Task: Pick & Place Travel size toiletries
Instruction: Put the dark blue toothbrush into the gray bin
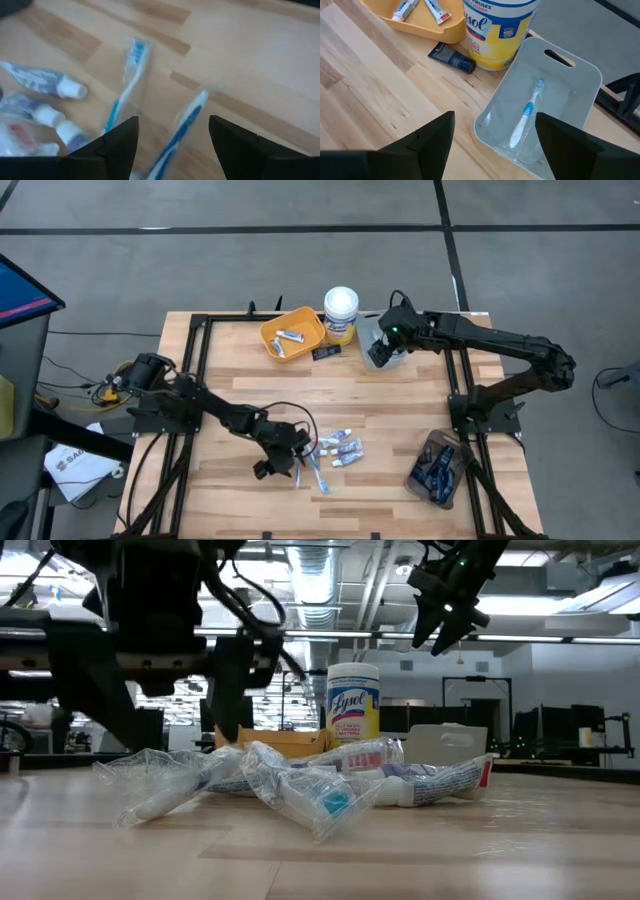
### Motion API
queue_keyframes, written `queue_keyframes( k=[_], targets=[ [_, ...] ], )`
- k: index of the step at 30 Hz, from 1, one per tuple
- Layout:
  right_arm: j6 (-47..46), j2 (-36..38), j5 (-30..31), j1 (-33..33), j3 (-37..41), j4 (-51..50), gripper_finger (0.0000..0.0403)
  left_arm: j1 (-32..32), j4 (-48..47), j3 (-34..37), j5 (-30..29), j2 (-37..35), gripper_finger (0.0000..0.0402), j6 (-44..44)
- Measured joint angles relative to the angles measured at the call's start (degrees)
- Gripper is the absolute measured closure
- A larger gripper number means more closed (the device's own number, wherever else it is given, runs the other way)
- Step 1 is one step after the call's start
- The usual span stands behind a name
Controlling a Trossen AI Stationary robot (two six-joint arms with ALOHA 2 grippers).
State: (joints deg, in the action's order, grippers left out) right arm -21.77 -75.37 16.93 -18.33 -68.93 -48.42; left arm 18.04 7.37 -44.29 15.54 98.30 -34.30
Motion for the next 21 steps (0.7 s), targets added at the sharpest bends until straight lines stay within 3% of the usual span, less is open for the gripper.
queue_keyframes(
  k=[12, 16, 21],
  targets=[
    [1.41, -0.02, -0.20, 0.00, 0.00, -0.02, 0.0133, -0.02, -1.45, -1.44, 0.57, 5.92, 0.0186, 2.24],
    [1.41, -0.04, -0.18, 0.00, 0.00, 0.00, 0.0133, 0.10, -2.66, -1.28, -2.87, 4.41, 0.0229, 3.16],
    [1.41, -0.04, -0.20, 0.00, 0.00, 0.02, 0.0133, -0.02, -2.90, -1.27, -4.23, 4.29, 0.0314, 3.21]
  ],
)
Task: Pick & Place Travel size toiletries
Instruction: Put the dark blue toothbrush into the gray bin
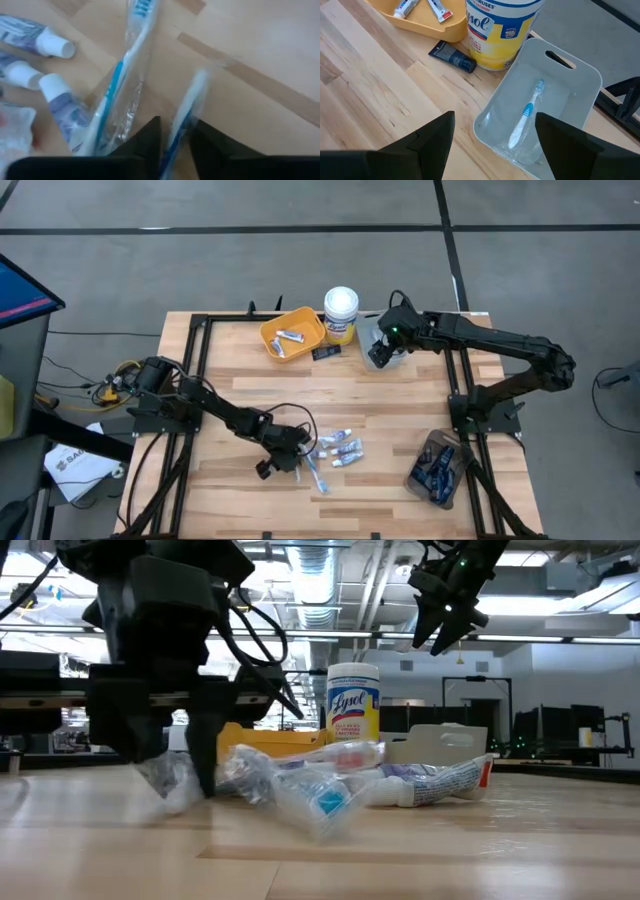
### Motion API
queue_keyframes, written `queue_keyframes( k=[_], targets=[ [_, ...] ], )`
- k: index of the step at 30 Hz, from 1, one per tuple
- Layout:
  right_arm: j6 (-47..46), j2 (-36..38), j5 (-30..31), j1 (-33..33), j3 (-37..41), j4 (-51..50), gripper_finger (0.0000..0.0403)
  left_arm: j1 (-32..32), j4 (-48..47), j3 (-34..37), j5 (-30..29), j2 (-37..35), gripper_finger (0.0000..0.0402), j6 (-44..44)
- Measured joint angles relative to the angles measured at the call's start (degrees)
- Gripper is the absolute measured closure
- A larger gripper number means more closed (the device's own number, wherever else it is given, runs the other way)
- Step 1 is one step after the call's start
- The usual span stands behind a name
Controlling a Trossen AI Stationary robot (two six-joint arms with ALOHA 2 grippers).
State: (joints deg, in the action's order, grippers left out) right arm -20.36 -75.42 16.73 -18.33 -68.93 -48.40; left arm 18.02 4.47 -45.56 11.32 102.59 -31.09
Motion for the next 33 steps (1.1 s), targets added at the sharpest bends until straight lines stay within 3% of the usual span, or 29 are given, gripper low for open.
queue_keyframes(
  k=[4, 6, 12, 18, 21, 27, 33],
  targets=[
    [0.00, 0.00, 0.01, 0.00, 0.00, 0.04, 0.0133, 0.00, 0.00, 0.00, 0.15, 0.06, 0.0378, 0.04],
    [0.00, 0.00, 0.00, 0.00, 0.00, 0.08, 0.0133, 0.00, 0.01, 0.00, 0.21, -0.04, 0.0388, 0.05],
    [0.00, 0.00, -0.28, 0.00, 0.00, 0.90, 0.0133, 0.00, -0.59, 0.04, -1.93, -3.09, 0.0365, 0.08],
    [-0.03, 0.00, -0.55, 0.00, 0.00, 1.39, 0.0133, -0.53, -4.51, 0.04, -5.52, -10.83, 0.0390, 0.88],
    [-0.04, 0.00, -3.53, -0.02, 0.02, 2.74, 0.0133, -1.75, -4.49, 0.04, -6.74, -15.41, 0.0383, 3.28],
    [2.51, 0.00, -11.24, 2.21, 0.02, 11.96, 0.0133, -7.24, -3.46, 0.04, -16.37, -24.64, 0.0372, 8.96],
    [11.85, 0.00, -15.61, 8.08, 0.02, 26.28, 0.0133, -16.02, 2.59, 0.07, -17.10, -32.30, 0.0388, 23.56]
  ],
)
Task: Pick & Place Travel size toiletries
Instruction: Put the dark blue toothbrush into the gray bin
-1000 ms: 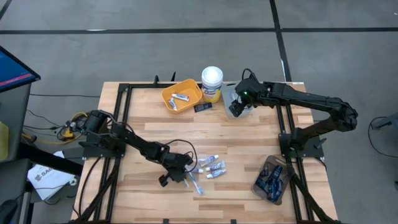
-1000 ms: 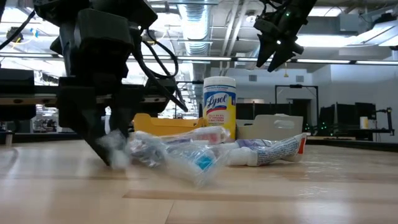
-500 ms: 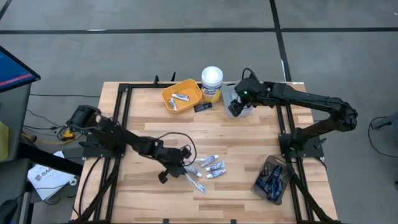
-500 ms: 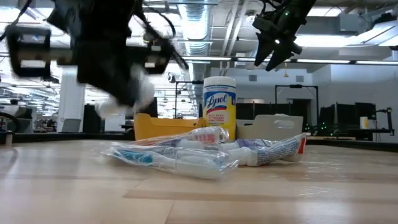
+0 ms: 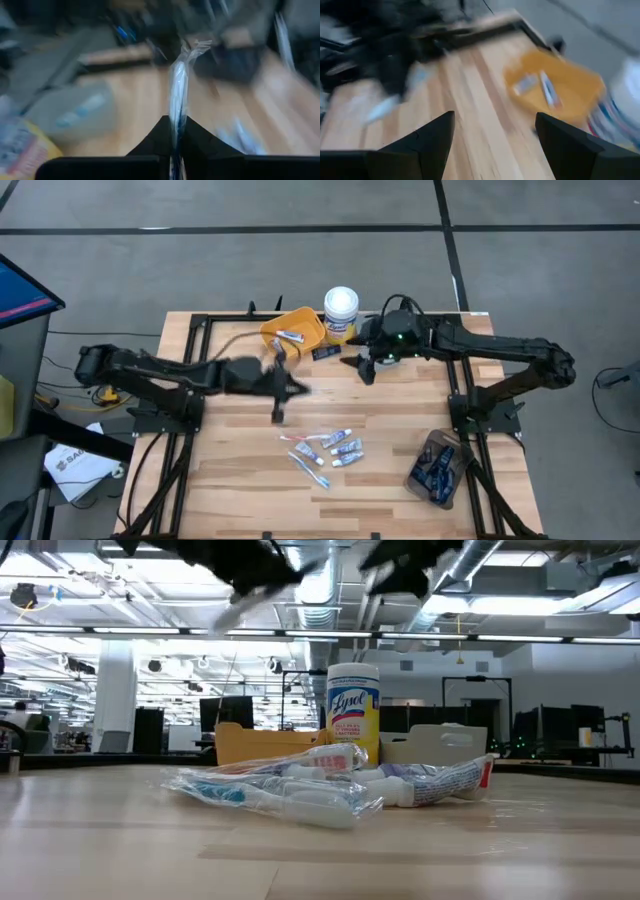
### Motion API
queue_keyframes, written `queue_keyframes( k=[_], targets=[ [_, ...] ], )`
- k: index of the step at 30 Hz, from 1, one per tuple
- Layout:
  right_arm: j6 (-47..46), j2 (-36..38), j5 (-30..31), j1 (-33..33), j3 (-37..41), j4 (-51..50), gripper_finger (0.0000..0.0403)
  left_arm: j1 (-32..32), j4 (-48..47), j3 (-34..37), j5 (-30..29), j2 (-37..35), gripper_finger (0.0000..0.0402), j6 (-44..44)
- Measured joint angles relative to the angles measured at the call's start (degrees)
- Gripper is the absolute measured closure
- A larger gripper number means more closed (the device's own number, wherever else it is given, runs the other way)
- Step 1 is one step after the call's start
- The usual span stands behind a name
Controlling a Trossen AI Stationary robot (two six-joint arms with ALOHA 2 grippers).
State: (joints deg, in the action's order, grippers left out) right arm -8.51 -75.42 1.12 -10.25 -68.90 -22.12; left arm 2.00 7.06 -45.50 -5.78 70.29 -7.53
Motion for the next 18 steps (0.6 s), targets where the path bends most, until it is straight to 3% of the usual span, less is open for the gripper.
queue_keyframes(
  k=[8, 18],
  targets=[
    [5.57, 0.00, -0.01, 4.85, 0.00, 14.34, 0.0133, -5.57, 13.34, -0.04, 2.53, -4.05, 0.0384, 7.97],
    [6.47, 0.00, -0.04, 5.54, 0.00, 21.74, 0.0133, -5.25, 27.66, -0.04, 2.85, 0.86, 0.0383, 9.38]
  ],
)
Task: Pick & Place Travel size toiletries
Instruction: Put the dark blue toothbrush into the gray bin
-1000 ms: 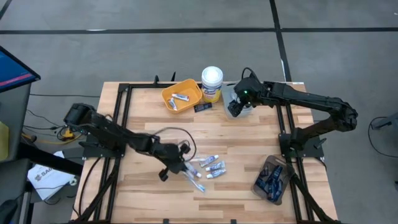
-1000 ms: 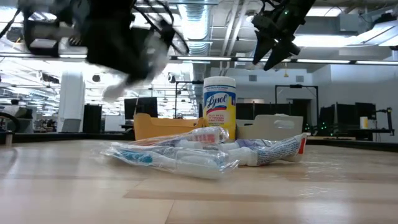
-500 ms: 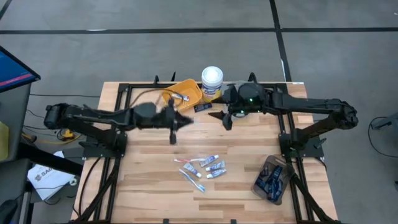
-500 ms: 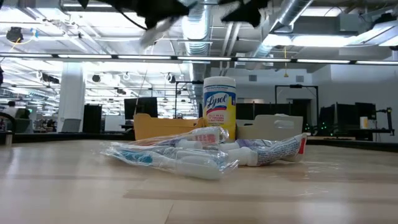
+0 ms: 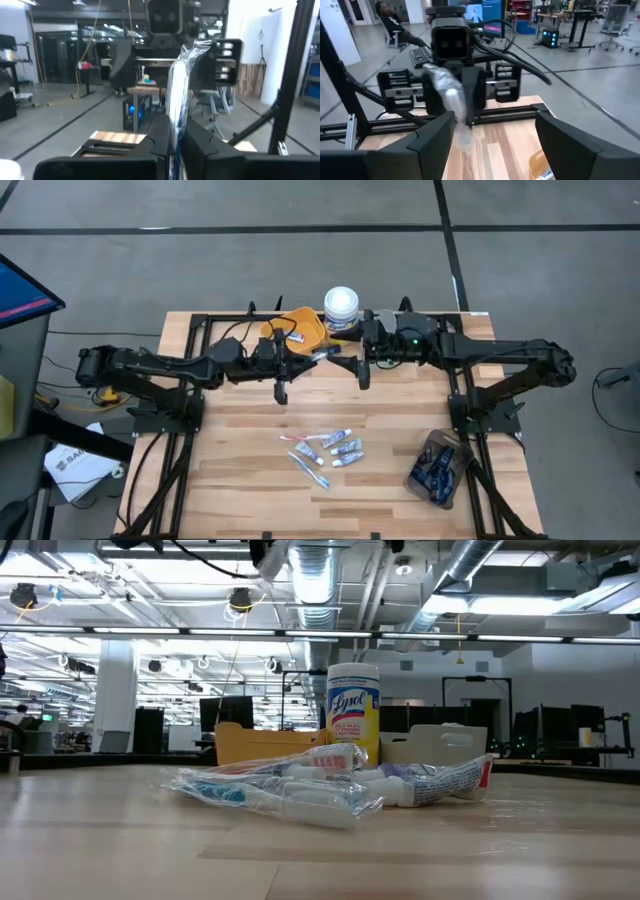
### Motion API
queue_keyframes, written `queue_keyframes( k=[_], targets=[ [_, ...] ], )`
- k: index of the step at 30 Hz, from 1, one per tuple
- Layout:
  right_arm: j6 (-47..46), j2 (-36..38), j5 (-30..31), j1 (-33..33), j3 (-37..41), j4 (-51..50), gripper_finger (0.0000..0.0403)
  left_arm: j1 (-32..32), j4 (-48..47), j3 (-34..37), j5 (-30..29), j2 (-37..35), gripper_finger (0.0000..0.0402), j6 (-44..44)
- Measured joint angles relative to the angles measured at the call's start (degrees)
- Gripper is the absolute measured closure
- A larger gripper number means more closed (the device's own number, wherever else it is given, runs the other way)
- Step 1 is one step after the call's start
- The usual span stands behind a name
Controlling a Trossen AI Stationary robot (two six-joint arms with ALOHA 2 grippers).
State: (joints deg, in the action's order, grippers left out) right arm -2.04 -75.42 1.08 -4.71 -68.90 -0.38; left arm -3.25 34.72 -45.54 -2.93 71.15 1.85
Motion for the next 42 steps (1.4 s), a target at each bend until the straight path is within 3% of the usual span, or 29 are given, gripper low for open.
queue_keyframes(
  k=[10, 23, 34, 42],
  targets=[
    [2.49, 0.00, -0.22, 0.91, 0.00, 1.79, 0.0133, -0.48, 9.88, 0.00, -1.61, 5.90, 0.0383, 0.18],
    [2.05, -2.37, -1.75, 0.89, -0.07, 3.31, 0.0149, -0.48, 13.52, -0.02, -1.58, 7.72, 0.0383, 1.47],
    [2.18, -2.35, -1.75, 0.16, -0.02, 5.79, 0.0243, -0.48, 13.42, -0.02, -1.54, 7.72, 0.0383, 1.47],
    [2.74, -2.71, -3.07, -0.09, 0.00, 5.29, 0.0380, -0.50, 13.60, -0.02, -1.32, 7.70, 0.0383, 1.60]
  ],
)
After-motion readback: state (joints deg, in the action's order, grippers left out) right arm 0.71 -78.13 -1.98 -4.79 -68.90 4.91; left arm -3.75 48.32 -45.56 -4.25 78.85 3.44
